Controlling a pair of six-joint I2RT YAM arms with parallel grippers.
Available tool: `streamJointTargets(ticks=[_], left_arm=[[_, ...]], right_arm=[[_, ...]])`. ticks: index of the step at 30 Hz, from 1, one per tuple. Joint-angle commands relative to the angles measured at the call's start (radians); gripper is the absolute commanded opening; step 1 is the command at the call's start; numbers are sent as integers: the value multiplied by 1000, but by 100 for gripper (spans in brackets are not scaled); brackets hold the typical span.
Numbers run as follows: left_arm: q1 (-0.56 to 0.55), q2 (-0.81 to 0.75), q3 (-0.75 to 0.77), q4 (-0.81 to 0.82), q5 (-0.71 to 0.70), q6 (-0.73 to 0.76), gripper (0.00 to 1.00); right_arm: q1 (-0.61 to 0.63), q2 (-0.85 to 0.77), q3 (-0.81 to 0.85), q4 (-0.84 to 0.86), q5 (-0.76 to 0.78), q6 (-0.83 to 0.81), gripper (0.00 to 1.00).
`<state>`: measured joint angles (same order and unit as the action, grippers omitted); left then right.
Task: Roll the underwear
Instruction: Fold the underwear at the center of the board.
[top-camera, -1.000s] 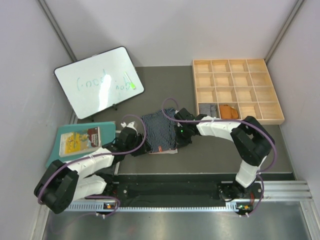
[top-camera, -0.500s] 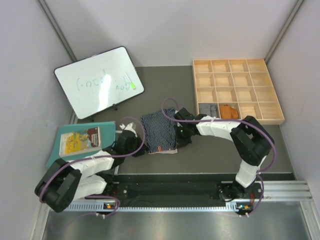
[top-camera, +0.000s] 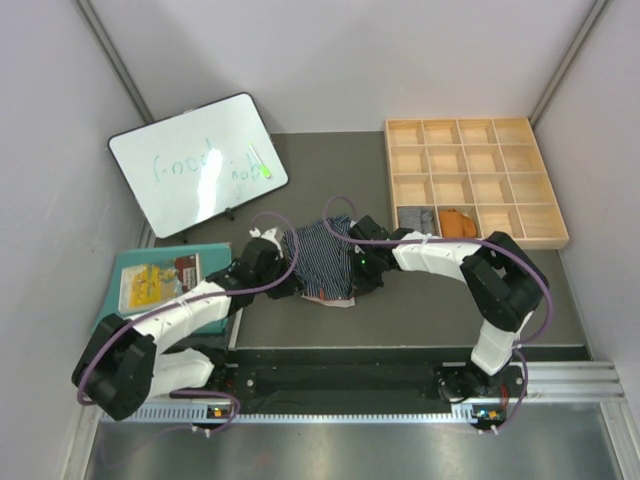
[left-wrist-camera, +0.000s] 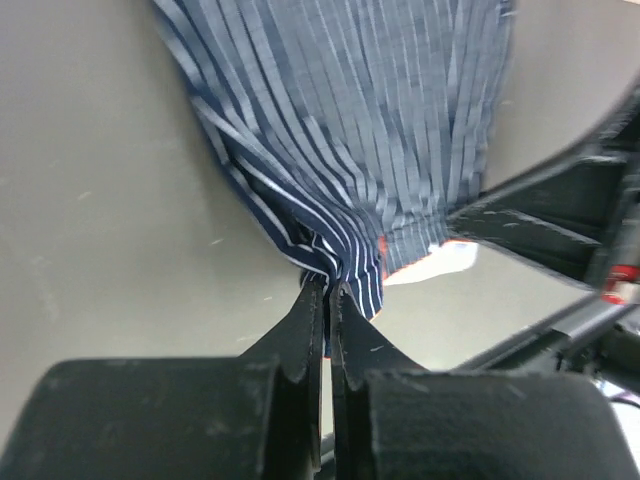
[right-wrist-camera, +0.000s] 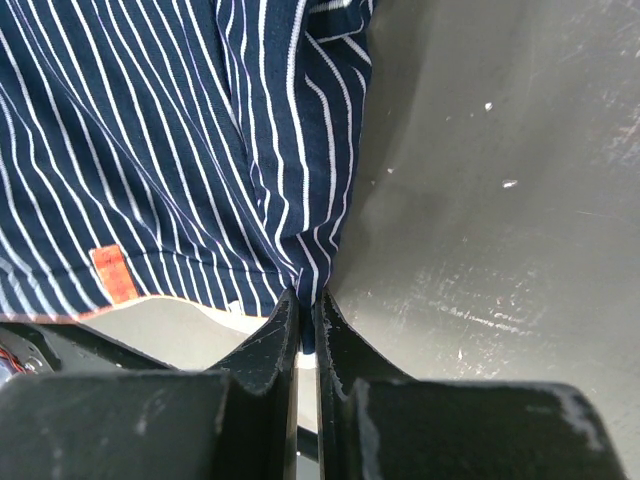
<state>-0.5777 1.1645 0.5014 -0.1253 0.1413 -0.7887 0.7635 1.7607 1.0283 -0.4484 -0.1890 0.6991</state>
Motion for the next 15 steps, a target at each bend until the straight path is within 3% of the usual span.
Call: streamJointTargets(ticks=[1, 15], left_arm=[[-1, 55, 107, -56, 89, 51, 0], [-73, 288, 279, 32, 205, 56, 0]], right_arm=[[11, 14, -27, 20, 26, -10, 0], [13, 17, -42, 51, 23, 0, 0]])
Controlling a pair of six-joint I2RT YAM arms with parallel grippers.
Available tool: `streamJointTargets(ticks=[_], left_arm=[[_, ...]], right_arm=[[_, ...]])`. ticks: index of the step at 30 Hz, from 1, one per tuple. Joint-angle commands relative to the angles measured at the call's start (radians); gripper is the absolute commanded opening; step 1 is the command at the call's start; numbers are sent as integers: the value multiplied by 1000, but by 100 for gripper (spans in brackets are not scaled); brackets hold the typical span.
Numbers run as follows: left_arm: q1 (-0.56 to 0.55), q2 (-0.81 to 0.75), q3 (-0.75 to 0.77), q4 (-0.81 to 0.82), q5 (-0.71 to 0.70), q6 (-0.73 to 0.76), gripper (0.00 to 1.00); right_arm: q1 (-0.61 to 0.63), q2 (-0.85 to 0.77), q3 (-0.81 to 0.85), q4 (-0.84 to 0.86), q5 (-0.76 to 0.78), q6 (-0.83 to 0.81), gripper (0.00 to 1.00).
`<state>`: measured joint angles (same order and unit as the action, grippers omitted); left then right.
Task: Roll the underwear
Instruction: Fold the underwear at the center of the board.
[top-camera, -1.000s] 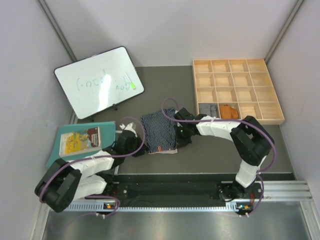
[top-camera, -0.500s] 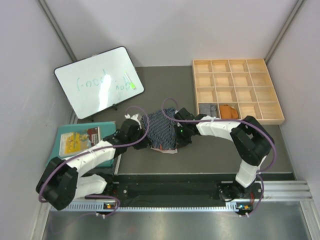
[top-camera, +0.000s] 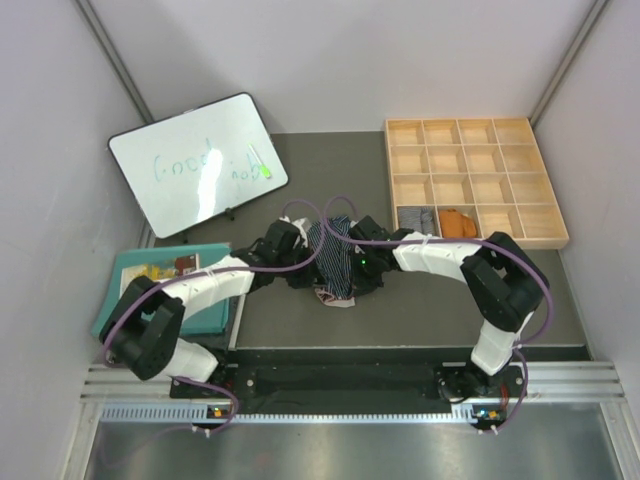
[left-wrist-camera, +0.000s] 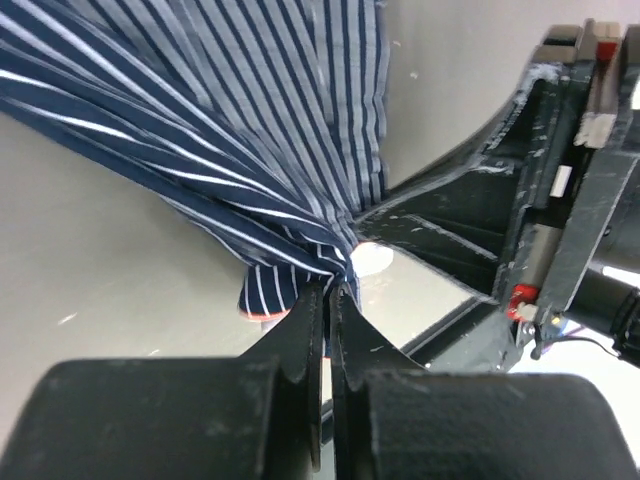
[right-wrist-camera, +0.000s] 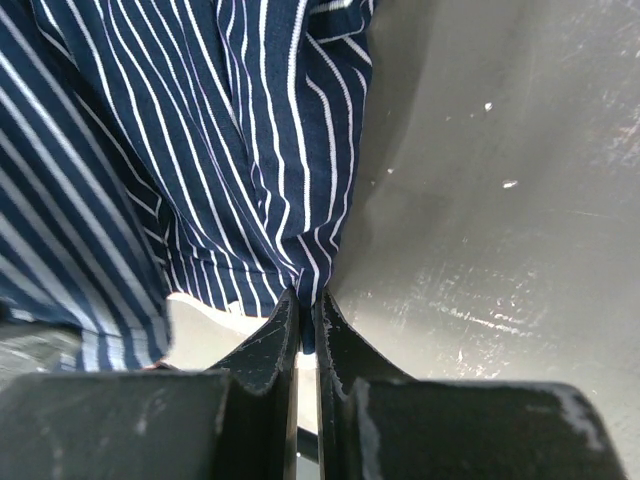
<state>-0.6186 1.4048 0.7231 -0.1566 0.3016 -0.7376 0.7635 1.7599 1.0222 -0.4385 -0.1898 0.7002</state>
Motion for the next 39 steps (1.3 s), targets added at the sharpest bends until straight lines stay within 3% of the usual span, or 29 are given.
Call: streamJointTargets(ticks=[1, 19, 29, 33, 37, 39], left_arm=[[-42, 60, 64, 75, 47, -2, 0], [-133, 279, 141, 129, 8, -14, 0], [-135, 281, 115, 104, 4, -28, 0], [-136, 273, 91, 138, 25, -45, 8], [-135, 247, 75, 189, 48, -62, 36], [-136, 227, 78, 203, 74, -51, 43]], right_arm=[[13, 19, -36, 41, 23, 1, 0], [13, -6, -45, 43, 21, 7, 0], [13, -152, -48, -57, 84, 13, 27], [11, -215, -56, -89, 110, 19, 36], [8, -255, -65, -114, 136, 25, 41], [8, -267, -76, -114, 142, 33, 43]])
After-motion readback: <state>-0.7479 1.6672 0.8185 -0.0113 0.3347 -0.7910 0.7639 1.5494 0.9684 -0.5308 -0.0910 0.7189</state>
